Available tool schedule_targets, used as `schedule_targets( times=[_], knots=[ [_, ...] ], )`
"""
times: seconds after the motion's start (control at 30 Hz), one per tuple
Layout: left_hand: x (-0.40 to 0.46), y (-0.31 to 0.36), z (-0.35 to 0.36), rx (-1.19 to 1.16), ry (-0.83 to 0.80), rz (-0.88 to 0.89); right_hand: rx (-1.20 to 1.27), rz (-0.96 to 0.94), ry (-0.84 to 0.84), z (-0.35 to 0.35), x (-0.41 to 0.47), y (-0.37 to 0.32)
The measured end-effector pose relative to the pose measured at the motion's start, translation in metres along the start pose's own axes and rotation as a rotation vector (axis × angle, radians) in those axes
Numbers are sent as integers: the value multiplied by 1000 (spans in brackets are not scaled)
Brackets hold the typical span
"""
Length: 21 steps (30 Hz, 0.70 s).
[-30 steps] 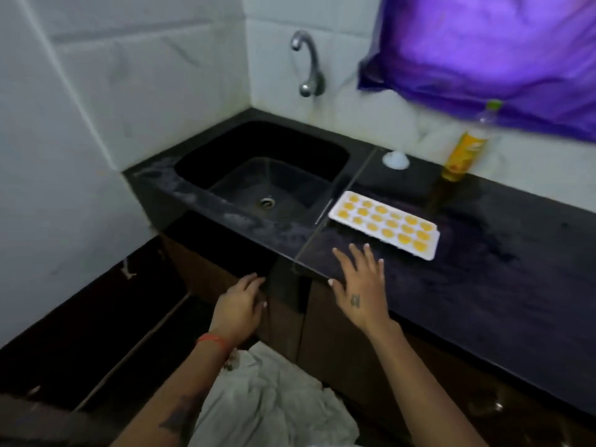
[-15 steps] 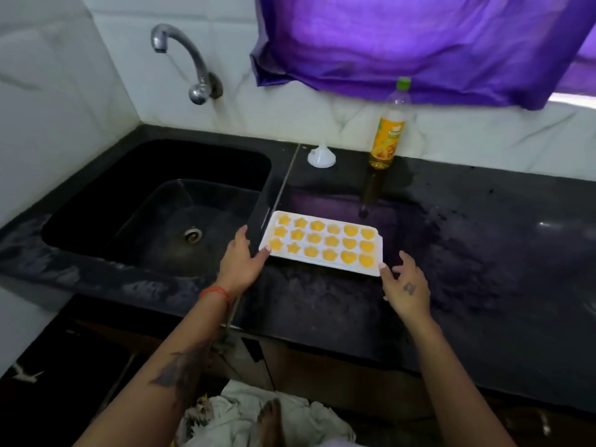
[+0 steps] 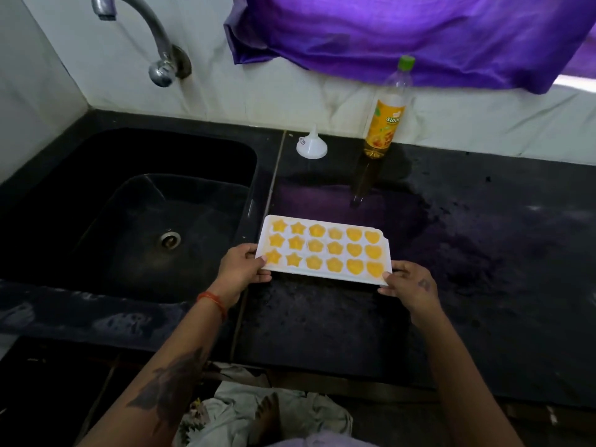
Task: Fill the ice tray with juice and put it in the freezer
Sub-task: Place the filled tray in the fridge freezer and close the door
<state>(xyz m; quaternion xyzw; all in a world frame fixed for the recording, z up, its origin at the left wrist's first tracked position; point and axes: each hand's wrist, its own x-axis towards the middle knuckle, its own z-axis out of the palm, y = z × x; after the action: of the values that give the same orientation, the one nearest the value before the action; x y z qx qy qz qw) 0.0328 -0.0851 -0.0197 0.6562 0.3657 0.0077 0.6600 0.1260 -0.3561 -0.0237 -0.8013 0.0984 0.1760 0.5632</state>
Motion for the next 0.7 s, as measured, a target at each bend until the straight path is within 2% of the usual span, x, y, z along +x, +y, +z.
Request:
schedule_targets(
  times=[0.27,0.7],
  knots=[
    [-23,-5,-16,-53,128,22,-4,-77,-116,8,-7,-13],
    [-178,-66,-40,-251,615,57,-150,-315,-549,30,-56,-36]
  ],
)
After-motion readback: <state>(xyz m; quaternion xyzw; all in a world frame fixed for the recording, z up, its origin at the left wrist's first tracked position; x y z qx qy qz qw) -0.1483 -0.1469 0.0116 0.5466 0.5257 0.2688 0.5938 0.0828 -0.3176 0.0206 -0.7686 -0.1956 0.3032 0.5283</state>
